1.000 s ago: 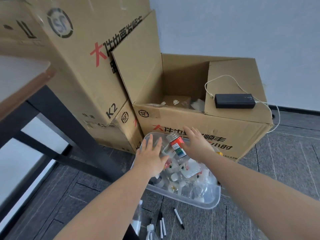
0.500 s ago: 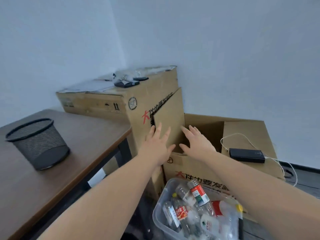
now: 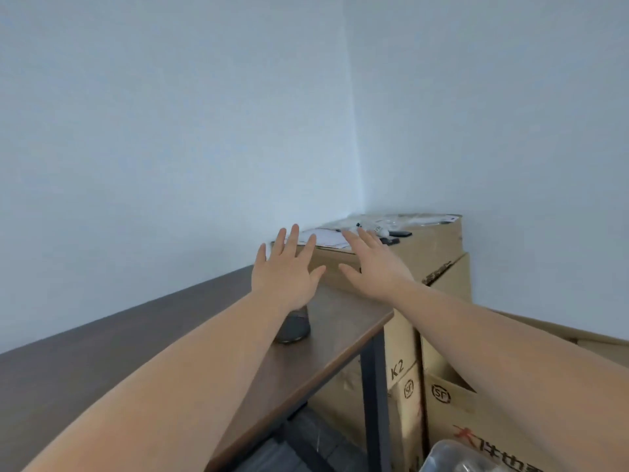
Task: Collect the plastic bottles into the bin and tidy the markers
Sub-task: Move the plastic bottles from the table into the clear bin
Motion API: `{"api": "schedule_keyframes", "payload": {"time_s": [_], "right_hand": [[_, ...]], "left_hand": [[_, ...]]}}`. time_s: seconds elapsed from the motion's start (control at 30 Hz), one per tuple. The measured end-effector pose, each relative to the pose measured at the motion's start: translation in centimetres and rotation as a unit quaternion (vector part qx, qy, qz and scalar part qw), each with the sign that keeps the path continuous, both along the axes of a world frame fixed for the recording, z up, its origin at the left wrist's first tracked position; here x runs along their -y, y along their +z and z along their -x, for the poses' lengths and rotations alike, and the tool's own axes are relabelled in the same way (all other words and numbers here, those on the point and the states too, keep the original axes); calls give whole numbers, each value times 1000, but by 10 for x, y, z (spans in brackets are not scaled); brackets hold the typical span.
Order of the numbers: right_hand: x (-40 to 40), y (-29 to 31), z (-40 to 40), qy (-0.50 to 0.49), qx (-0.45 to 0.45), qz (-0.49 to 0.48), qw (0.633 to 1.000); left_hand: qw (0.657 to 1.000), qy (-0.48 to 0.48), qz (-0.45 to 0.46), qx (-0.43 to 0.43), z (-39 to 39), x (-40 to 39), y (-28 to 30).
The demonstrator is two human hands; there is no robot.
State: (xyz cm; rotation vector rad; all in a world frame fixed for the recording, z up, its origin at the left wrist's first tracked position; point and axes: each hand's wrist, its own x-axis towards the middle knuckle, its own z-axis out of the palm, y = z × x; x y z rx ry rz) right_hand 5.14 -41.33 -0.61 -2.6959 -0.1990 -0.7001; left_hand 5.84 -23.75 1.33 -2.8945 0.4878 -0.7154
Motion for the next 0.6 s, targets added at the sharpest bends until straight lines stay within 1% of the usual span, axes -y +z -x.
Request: {"api": "schedule_keyframes", "payload": {"time_s": [0.1,0.23,0.43,0.6], "right_hand": [[-63,15,-6,60,20,9,998],[-148,22,-10,135,21,18,990],[-275,16,0,240,9,34,970],[-369,4,16,307,-8,58,950]], "left_hand": [[998,54,16,13,11,-62,14],[989,144,19,2,32,-145,18],[961,275,28,-9,78,-266,7],[935,353,37,-13,123,-348,-1]]}}
